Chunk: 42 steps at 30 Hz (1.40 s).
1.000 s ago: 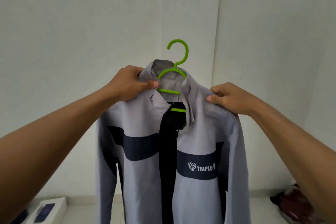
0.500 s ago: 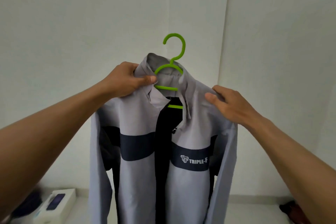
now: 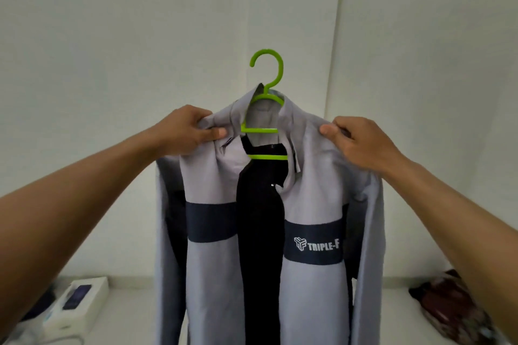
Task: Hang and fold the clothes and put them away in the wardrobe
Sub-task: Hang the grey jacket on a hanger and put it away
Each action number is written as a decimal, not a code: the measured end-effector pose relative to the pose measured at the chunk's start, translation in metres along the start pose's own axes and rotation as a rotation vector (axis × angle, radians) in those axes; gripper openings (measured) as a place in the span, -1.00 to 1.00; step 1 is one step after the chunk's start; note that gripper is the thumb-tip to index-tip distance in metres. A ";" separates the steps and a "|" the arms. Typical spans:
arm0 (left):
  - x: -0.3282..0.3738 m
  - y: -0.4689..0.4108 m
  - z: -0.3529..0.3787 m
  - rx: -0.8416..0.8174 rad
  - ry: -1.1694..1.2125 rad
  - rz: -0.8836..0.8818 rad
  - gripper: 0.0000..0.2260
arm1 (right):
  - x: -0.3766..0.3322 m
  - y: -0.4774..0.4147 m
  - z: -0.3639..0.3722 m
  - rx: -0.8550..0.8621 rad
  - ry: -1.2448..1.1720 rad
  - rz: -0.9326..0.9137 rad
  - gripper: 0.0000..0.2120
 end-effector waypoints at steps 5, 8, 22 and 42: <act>0.023 -0.017 0.020 0.023 -0.018 0.117 -0.62 | -0.017 0.010 0.002 -0.057 0.101 0.042 -0.62; 0.025 -0.028 0.021 -0.024 -0.005 0.152 -0.58 | -0.023 0.018 0.000 0.057 0.072 0.099 -0.63; 0.012 -0.030 0.029 0.064 -0.103 0.290 -0.67 | -0.069 0.032 0.000 -0.241 0.189 0.207 -0.49; 0.017 -0.013 0.010 -0.119 -0.176 0.293 -0.46 | -0.099 -0.007 0.028 0.226 0.248 0.372 -0.34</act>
Point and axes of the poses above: each hand's wrist, its own y-axis away from the middle knuckle, its own z-axis out of the palm, x = y × z, the point moved 1 cm from there along -y, towards the middle knuckle, and after that the axes turned 11 degrees about z, right-handed, at the moved point
